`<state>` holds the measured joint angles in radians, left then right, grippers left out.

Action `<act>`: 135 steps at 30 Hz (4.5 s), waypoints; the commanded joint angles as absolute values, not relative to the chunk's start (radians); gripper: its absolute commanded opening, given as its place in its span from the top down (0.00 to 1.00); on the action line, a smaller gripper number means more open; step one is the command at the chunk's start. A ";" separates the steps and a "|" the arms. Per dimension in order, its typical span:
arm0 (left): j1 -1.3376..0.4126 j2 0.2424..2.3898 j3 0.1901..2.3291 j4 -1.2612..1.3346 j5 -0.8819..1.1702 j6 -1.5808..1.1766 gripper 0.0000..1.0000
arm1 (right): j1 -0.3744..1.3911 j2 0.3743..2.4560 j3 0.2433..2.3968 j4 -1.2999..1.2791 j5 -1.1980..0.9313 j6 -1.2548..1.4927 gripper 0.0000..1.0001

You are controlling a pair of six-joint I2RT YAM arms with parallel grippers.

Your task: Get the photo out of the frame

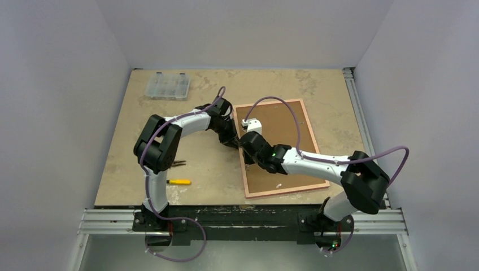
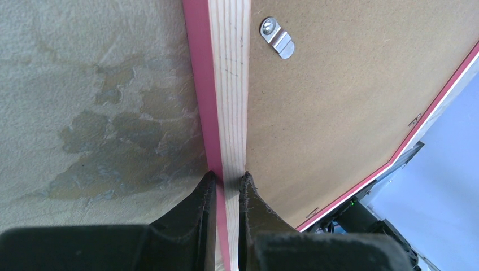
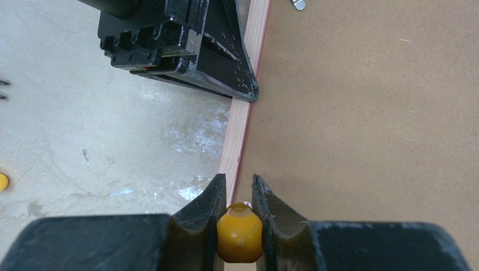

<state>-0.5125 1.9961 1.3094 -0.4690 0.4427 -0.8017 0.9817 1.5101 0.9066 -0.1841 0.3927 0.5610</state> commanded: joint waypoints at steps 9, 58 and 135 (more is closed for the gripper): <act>-0.509 2.017 1.333 -0.435 0.458 -0.807 1.00 | 1.007 1.434 0.890 -0.374 0.585 0.614 1.00; -0.485 0.979 1.254 -0.502 0.153 -0.424 0.42 | 1.005 1.615 0.873 0.401 0.048 1.178 1.00; -0.642 0.979 1.257 -0.546 0.005 -0.429 0.41 | 1.066 1.536 0.975 -0.209 0.231 0.846 0.38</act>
<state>-0.6563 0.9688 1.2640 -0.5724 0.0525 -0.3832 1.0466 1.6794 1.0645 0.0555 0.0303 0.9318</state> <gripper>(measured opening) 0.571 0.613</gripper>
